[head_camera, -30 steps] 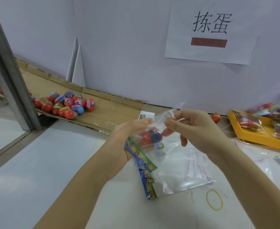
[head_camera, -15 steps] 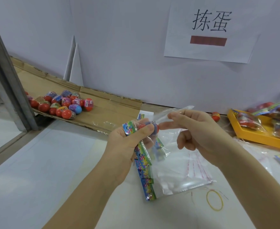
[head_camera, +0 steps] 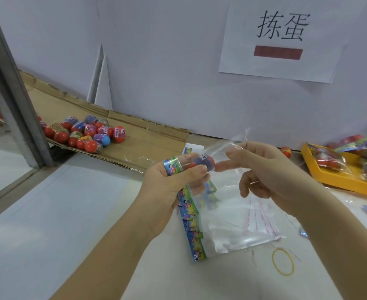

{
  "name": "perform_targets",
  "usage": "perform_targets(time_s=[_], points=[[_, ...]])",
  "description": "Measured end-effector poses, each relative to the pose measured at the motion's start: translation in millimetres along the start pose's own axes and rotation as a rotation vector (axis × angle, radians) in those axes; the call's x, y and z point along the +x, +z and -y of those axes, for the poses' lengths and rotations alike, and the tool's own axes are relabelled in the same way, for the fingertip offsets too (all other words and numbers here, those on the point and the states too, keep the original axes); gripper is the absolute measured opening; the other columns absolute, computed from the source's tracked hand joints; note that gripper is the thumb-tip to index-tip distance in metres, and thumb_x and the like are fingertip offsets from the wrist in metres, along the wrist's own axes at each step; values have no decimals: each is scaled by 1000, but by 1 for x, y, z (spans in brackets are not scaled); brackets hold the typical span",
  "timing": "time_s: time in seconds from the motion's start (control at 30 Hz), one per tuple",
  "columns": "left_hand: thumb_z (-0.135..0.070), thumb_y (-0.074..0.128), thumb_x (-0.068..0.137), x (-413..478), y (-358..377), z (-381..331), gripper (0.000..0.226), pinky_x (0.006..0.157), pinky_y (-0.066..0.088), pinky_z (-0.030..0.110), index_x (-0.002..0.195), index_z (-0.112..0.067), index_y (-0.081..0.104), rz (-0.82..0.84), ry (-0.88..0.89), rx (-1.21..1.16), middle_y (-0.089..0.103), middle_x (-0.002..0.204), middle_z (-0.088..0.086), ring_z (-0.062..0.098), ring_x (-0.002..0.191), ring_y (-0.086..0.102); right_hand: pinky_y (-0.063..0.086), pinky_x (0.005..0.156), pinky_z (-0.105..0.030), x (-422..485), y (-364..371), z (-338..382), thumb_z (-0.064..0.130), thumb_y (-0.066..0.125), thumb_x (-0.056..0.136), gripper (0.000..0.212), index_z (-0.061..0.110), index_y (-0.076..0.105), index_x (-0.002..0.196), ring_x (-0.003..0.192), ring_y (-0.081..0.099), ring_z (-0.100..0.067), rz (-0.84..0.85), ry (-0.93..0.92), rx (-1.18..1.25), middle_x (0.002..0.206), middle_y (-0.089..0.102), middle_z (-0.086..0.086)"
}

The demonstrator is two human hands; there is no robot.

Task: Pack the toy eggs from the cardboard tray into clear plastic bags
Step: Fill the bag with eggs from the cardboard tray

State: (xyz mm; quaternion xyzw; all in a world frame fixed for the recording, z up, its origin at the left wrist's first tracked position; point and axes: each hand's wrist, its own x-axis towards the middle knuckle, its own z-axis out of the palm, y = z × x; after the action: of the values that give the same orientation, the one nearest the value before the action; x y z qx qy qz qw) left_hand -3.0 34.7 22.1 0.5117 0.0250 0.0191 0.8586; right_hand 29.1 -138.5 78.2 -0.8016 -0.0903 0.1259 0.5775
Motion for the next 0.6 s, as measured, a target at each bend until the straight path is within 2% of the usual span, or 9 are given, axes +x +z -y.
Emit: perform_targets(time_s=[0.1,0.23,0.37,0.47,0.53,0.6], points=[[-19,80,49,0,0,0,40,67,61,30,88,-10,78,18,17,21,75,91,16,22,75,73,22,34,-20,-2,0,1,35,61,85,26,11,60,97,38,51,-17,32,-31,57,93,76,0],[-24,81,47,1,-2,0,38,68,61,29,84,-13,80,33,15,68,75,92,16,22,77,73,23,35,-21,-2,-2,1,42,64,77,35,13,60,96,38,51,-16,58,-38,17,95,75,1],[-24,80,47,2,-3,2,40,66,60,28,85,-11,79,27,17,91,76,91,15,21,76,73,24,33,-20,0,0,-2,51,67,58,51,14,61,92,39,51,-18,79,-63,19,95,75,2],[-20,78,52,2,-4,1,46,66,60,27,97,-8,74,-10,22,93,76,92,14,22,79,73,25,32,-18,0,2,-1,49,67,59,50,14,61,94,39,51,-18,111,-76,41,97,75,1],[-19,78,53,3,-5,-1,38,57,56,23,90,-9,76,-22,60,74,75,84,11,18,71,72,25,32,-18,1,5,-3,42,72,67,43,13,60,96,40,53,-18,137,-93,76,98,75,-1],[-20,79,50,5,-8,-6,28,52,52,20,77,-12,78,-58,106,31,74,75,7,13,61,69,27,32,-18,5,11,-5,29,77,70,37,14,59,99,41,55,-20,69,-146,194,98,74,-3]])
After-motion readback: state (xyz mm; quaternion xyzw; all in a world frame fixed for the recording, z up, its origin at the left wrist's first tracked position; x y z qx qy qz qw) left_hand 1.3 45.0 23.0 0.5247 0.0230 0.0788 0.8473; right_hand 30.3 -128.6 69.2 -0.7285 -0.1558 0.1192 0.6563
